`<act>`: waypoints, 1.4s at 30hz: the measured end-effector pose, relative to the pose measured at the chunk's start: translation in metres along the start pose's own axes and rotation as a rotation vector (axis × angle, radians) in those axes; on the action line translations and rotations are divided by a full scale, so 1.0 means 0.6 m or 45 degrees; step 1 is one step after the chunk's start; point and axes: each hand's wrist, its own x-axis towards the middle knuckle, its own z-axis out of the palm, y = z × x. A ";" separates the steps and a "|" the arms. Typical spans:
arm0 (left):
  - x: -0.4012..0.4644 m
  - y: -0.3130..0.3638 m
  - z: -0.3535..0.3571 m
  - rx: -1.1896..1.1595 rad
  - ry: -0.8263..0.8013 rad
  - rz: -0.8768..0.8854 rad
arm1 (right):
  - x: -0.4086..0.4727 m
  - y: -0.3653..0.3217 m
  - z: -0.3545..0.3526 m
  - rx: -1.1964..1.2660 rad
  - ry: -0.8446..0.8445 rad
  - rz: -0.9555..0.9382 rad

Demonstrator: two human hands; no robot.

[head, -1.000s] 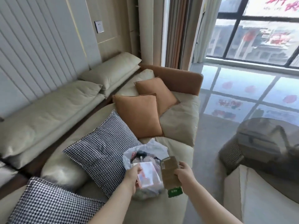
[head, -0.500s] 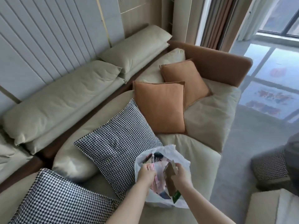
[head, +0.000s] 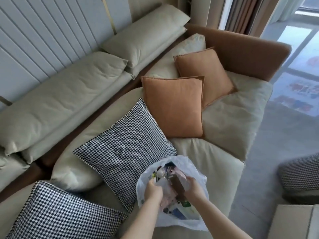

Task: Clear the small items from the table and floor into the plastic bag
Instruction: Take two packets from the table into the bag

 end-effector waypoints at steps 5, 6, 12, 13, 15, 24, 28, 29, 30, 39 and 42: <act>-0.054 -0.009 -0.017 0.054 -0.120 0.128 | -0.053 0.004 -0.010 0.024 0.056 0.004; -0.067 -0.010 -0.021 0.068 -0.135 0.170 | -0.065 0.006 -0.012 0.042 0.075 -0.012; -0.170 -0.026 -0.040 0.148 -0.336 0.391 | -0.167 0.022 -0.014 0.147 0.110 -0.040; -0.185 -0.032 -0.042 0.206 -0.356 0.429 | -0.187 0.027 -0.014 0.162 0.140 -0.043; -0.216 -0.047 -0.041 0.295 -0.385 0.516 | -0.229 0.040 -0.013 0.210 0.217 -0.067; -0.335 -0.114 0.016 0.879 -0.463 0.894 | -0.397 0.177 -0.013 0.115 0.507 0.010; -0.398 -0.132 0.071 1.162 -0.503 1.111 | -0.462 0.264 -0.023 0.022 0.612 0.124; -0.418 -0.137 0.087 1.228 -0.515 1.151 | -0.478 0.288 -0.024 0.031 0.633 0.160; -0.436 -0.144 0.104 1.283 -0.523 1.200 | -0.493 0.314 -0.023 0.055 0.652 0.199; -0.606 -0.274 0.273 1.696 -0.672 1.448 | -0.666 0.560 0.030 0.319 0.763 0.474; -0.654 -0.347 0.320 1.784 -0.746 1.477 | -0.730 0.645 0.072 0.444 0.775 0.568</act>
